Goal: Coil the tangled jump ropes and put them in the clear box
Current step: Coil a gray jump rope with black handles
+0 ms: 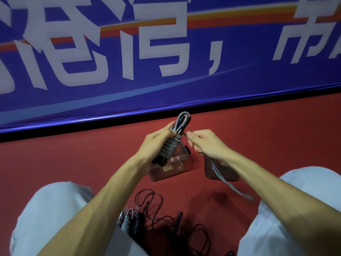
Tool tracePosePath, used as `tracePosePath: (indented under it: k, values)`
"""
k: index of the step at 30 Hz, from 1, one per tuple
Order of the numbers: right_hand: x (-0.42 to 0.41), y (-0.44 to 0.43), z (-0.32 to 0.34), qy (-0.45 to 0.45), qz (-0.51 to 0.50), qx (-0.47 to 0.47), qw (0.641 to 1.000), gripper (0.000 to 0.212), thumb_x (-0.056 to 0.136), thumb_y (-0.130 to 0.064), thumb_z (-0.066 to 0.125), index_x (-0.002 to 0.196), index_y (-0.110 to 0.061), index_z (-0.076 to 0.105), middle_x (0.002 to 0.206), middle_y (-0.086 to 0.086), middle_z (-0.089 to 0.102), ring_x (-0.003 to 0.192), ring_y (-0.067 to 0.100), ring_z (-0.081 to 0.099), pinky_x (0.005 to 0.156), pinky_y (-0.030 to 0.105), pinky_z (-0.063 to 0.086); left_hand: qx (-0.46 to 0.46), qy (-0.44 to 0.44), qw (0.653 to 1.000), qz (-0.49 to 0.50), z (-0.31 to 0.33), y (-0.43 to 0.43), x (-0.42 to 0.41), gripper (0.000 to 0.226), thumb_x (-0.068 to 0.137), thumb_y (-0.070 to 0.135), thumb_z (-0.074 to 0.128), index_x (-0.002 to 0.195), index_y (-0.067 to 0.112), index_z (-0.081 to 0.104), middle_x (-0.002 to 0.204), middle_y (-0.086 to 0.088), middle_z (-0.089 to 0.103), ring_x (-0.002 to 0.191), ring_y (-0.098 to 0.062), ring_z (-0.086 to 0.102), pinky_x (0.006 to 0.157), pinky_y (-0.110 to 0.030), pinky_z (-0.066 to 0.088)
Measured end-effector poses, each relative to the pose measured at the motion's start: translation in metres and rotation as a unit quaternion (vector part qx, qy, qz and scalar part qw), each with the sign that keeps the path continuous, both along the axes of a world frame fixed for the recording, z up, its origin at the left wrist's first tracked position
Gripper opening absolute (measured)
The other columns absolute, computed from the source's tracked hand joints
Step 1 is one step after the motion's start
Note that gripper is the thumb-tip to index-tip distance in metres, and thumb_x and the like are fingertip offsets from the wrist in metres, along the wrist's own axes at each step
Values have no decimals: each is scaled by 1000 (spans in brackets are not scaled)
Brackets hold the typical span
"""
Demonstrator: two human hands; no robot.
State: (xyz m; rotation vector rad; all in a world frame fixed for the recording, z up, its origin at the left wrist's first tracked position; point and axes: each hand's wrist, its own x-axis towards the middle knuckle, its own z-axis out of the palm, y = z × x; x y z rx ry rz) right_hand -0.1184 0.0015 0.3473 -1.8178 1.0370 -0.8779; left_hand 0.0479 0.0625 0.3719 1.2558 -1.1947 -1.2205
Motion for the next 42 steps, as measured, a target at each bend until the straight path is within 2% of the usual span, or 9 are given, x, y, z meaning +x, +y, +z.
tracePosePath:
  k: [3, 11, 14, 17, 23, 28, 35, 39, 42]
  values:
    - [4, 4, -4, 21, 24, -3, 999, 44, 102, -34, 43, 63, -13, 49, 35, -10, 37, 33, 2, 31, 39, 13, 26, 58, 53, 997, -23, 0, -1, 1, 29, 93, 28, 52, 113, 42, 67, 73, -8, 62, 50, -24, 56, 45, -25, 47]
    - [0, 2, -2, 45, 51, -1, 998, 25, 100, -26, 49, 80, -17, 60, 52, -2, 49, 39, 12, 42, 38, 19, 34, 29, 85, 996, 1, 2, -5, 8, 26, 93, 15, 63, 117, 7, 66, 81, -8, 66, 55, -18, 62, 46, -26, 53]
    - [-3, 4, -6, 167, 56, -4, 984, 17, 98, -21, 52, 82, -16, 53, 57, 2, 57, 42, 17, 58, 42, 24, 47, 8, 21, 1000, 6, -1, -6, 14, 24, 88, 11, 68, 112, 10, 68, 73, -1, 71, 56, -11, 66, 50, -21, 53]
    - [-9, 5, -6, 334, 41, -59, 940, 22, 98, -31, 50, 85, -15, 54, 55, 1, 63, 55, 16, 68, 63, 30, 54, -6, -51, 998, 23, -8, -10, 20, 23, 86, 15, 72, 109, 12, 69, 77, -1, 71, 58, -8, 66, 52, -21, 53]
    - [-5, 12, -3, 335, 67, -210, 916, 17, 100, -29, 45, 90, -16, 49, 87, 4, 59, 88, 31, 61, 76, 44, 47, -43, -319, 945, 55, -28, -26, 36, 28, 83, 42, 73, 101, 27, 58, 84, -1, 69, 73, -19, 68, 66, -34, 55]
    - [-8, 17, 2, 388, 124, -295, 864, 12, 100, -25, 45, 100, -17, 54, 95, -3, 52, 95, 28, 59, 74, 40, 48, -43, -390, 920, -7, -37, -28, 31, 29, 86, 37, 71, 98, 21, 49, 74, 2, 66, 69, -18, 64, 60, -31, 47]
    - [-9, 18, 5, 410, 118, -430, 796, 32, 88, -7, 48, 113, -23, 61, 103, -2, 61, 95, 28, 62, 60, 34, 35, -78, -446, 889, -70, -45, -30, 25, 30, 86, 27, 70, 116, 26, 69, 92, 4, 73, 82, -9, 65, 72, -28, 50]
    - [-11, 15, 6, 316, 89, -463, 823, 11, 81, -18, 63, 89, -19, 70, 83, -4, 64, 72, 23, 64, 47, 29, 36, -96, -474, 864, -140, -48, -24, 18, 28, 81, 23, 75, 108, 21, 67, 79, 13, 64, 64, 2, 55, 65, -22, 46]
    - [-11, 12, 6, 285, 12, -415, 864, 15, 80, -35, 69, 85, -21, 69, 83, -7, 63, 75, 19, 62, 56, 27, 31, -113, -428, 880, -169, -46, -20, 12, 22, 79, 21, 78, 96, 22, 64, 78, 11, 63, 63, 3, 53, 63, -21, 44]
